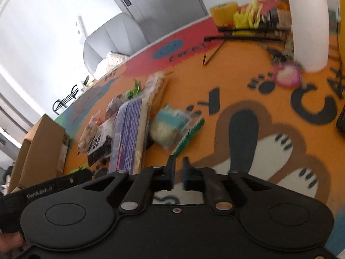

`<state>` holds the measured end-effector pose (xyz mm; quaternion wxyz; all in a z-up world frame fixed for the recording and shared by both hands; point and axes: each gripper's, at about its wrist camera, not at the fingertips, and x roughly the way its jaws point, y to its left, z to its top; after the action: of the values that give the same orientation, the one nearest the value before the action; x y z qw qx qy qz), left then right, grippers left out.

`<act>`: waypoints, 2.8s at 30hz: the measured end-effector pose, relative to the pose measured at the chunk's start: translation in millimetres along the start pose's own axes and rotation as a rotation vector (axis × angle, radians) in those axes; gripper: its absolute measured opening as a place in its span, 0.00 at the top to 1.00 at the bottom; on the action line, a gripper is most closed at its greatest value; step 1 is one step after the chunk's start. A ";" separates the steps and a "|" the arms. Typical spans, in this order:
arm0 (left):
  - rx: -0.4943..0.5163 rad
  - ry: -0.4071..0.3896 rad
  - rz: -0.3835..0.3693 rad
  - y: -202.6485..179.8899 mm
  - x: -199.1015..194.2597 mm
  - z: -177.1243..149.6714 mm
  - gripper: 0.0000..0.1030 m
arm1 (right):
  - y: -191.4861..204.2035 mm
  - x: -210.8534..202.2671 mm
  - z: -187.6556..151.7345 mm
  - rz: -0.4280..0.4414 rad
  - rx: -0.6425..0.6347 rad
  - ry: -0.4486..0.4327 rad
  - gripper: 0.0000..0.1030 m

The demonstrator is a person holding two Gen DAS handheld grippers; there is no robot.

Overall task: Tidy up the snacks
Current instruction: 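Return to the snack pile and grasp a blue-green packet with the left tool, then grasp the green-and-white cracker packet with the right tool, then carry the blue-green packet into the box with the left tool while the right tool drops the cracker packet in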

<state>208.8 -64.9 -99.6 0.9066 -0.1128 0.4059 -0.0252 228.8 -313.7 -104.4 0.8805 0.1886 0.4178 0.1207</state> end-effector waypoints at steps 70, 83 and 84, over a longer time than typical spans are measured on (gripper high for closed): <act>-0.004 -0.127 -0.005 7.5 -51.4 28.2 0.62 | 70.1 -16.4 9.0 -0.025 -0.260 -0.104 0.56; -0.015 -0.196 0.037 30.1 -84.6 44.9 0.62 | 111.7 -24.3 12.2 0.031 -0.304 -0.127 0.56; -0.016 -0.200 0.040 32.4 -87.1 45.6 0.62 | 115.5 -24.0 11.8 0.036 -0.309 -0.128 0.56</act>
<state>182.8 -13.1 -13.9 0.9419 -0.1138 0.3158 0.0074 216.8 -221.4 -31.0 0.9215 0.0656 0.3339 0.1872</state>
